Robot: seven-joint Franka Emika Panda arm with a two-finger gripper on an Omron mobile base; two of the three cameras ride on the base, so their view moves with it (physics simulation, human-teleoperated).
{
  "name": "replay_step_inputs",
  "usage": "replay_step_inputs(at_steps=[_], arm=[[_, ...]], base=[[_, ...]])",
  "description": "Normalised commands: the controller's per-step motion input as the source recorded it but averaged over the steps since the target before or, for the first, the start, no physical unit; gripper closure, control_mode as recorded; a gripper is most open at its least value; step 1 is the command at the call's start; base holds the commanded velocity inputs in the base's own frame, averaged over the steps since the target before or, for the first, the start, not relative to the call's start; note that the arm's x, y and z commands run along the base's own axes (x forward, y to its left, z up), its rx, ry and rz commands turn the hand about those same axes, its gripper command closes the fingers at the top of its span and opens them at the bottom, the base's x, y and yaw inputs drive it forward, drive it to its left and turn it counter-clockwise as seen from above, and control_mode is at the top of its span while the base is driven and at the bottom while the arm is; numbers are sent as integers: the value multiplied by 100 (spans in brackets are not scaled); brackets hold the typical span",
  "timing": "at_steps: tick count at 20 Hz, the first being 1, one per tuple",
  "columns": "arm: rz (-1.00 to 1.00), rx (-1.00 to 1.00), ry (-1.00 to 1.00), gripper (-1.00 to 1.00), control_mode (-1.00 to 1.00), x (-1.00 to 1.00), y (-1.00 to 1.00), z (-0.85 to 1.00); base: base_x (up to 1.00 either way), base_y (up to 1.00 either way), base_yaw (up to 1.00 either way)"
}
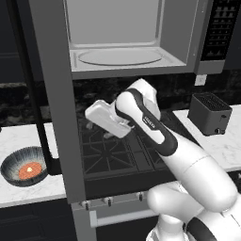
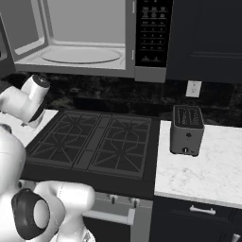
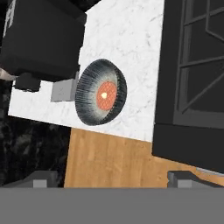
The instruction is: Open the microwave, place the bowl with waffle inside the microwave, then close the microwave door and turn it on.
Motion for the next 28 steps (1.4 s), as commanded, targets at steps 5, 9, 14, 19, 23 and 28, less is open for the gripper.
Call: replay_step_inputs(at_steps=[5, 9, 14, 19, 23, 28], arm=[[10, -3, 35, -100, -100, 4, 41, -52], [8, -2, 16, -100, -100, 22, 56, -51], [0, 0, 14, -100, -100, 55, 56, -51], [0, 0, 3, -100, -100, 42, 51, -42], [0, -8, 0, -100, -100, 40, 55, -51], [-2, -20, 0, -100, -100, 44, 46, -54]], base=[[0, 0, 0], [0, 0, 0], [0, 0, 0], [0, 0, 0], [0, 0, 0], [0, 0, 0]])
